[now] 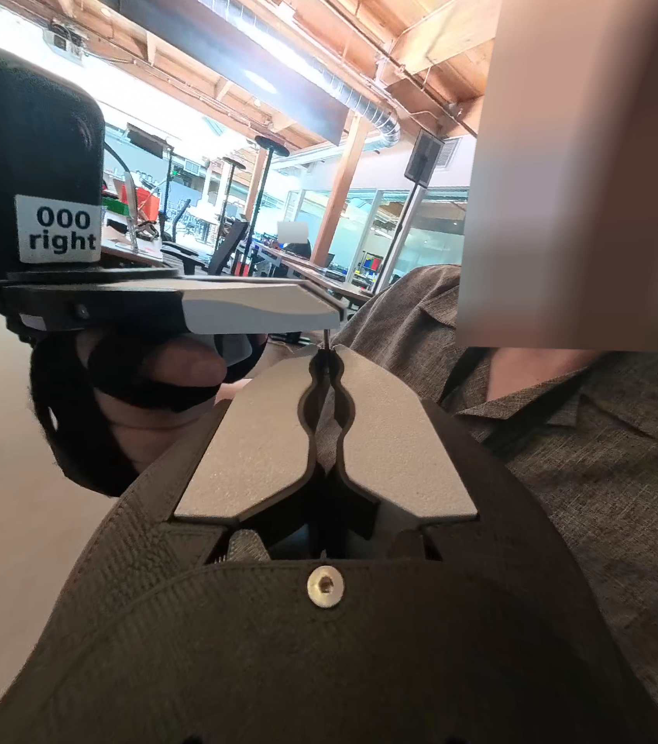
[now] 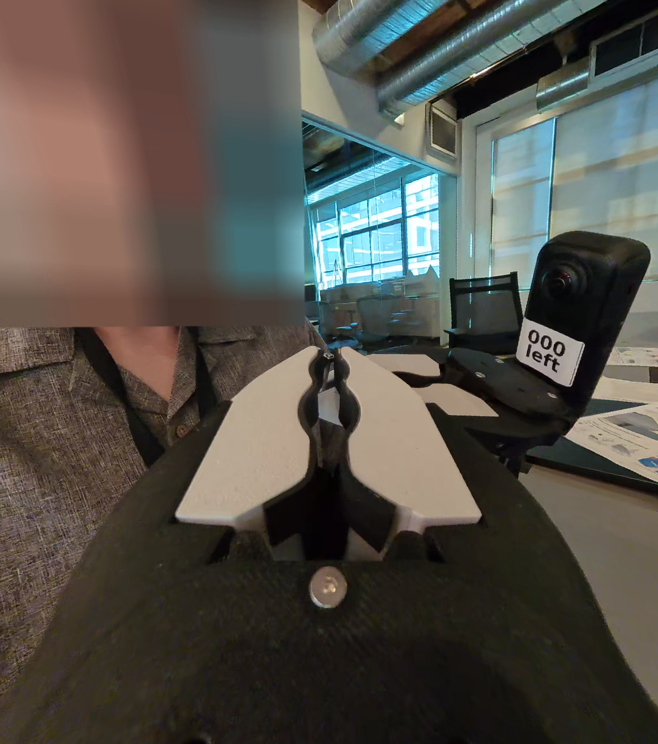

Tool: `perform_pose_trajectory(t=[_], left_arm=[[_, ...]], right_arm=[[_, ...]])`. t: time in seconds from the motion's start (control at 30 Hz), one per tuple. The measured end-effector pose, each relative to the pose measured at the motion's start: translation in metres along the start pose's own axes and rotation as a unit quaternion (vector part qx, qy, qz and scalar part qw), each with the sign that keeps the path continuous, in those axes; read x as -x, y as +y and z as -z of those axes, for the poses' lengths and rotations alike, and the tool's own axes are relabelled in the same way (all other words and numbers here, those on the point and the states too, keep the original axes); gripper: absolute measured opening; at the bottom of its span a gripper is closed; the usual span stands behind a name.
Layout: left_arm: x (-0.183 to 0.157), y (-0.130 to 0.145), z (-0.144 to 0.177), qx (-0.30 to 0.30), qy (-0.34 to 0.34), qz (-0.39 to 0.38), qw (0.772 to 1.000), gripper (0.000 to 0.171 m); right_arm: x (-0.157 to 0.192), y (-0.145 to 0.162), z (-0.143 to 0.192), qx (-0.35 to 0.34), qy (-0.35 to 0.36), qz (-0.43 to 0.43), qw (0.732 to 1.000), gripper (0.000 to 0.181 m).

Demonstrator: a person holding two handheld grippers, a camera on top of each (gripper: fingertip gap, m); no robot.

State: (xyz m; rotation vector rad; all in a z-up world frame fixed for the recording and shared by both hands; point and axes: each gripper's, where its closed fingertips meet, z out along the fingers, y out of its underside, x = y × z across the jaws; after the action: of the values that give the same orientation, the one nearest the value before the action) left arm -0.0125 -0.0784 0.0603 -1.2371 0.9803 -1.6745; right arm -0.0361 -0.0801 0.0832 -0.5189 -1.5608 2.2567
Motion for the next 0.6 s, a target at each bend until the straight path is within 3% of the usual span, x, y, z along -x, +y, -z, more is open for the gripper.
perform_pose_trajectory(t=[0.17,0.4,0.5,0.6], left_arm=[[0.003,0.001,0.002,-0.003,-0.008,0.004,1.000,0.001],[0.004,-0.002,0.003,-0.001,-0.027,-0.009,1.000,0.002],[0.024,-0.006,0.013,0.002,-0.124,-0.050,0.991,0.002],[0.053,-0.015,0.032,-0.008,-0.273,-0.094,0.957,0.002]], right_arm=[[-0.003,0.001,0.002,-0.004,0.023,0.008,1.000,0.007],[-0.009,-0.004,0.006,-0.020,0.051,0.014,0.998,0.027],[-0.026,-0.015,0.025,-0.048,0.162,0.027,0.985,0.033],[-0.049,-0.022,0.056,-0.055,0.385,0.079,0.918,0.027]])
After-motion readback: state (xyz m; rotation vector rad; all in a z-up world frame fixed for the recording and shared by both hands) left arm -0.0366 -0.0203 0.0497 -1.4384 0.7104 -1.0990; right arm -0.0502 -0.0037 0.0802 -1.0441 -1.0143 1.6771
